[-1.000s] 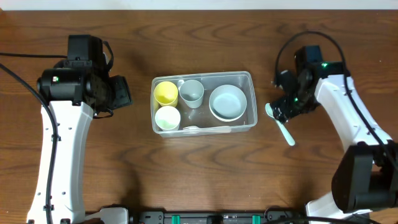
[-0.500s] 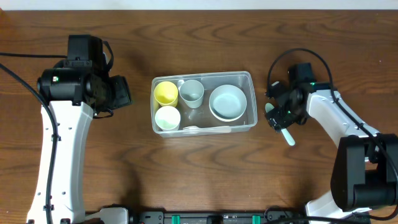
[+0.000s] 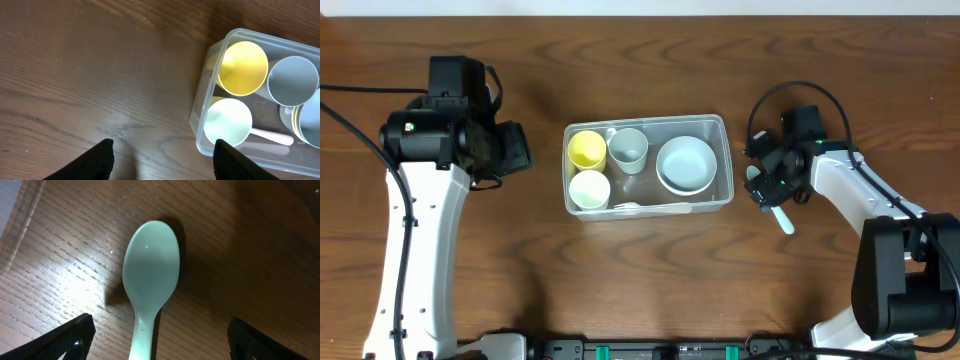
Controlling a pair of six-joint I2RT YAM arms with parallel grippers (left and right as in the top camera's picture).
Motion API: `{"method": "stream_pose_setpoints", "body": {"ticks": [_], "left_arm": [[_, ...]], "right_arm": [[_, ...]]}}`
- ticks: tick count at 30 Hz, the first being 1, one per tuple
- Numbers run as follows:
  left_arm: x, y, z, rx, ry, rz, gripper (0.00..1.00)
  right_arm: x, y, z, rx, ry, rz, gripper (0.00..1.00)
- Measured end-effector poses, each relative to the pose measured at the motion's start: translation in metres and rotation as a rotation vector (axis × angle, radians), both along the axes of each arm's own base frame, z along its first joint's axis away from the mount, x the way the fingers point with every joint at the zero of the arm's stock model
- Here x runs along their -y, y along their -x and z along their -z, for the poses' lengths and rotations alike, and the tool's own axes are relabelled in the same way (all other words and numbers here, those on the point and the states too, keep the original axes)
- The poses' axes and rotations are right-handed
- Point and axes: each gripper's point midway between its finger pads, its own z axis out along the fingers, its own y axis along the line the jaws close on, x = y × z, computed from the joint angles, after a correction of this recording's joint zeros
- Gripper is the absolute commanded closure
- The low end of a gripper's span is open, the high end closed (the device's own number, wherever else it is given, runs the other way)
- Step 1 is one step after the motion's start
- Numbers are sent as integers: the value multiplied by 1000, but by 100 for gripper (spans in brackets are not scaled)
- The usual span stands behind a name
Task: Pack container
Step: 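Move the right gripper to the mint-green spoon and grasp it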
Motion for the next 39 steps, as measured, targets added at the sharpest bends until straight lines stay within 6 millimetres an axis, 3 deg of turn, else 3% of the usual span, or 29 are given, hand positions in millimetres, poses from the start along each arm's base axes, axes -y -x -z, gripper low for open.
{"method": "stream_pose_setpoints", "body": {"ticks": [17, 39], "left_arm": [[0, 0, 0, 0, 0, 0, 36], [0, 0, 0, 0, 0, 0, 36]], "right_arm": [[-1, -4, 0, 19, 1, -20, 12], [-10, 9, 16, 11, -54, -53, 10]]}}
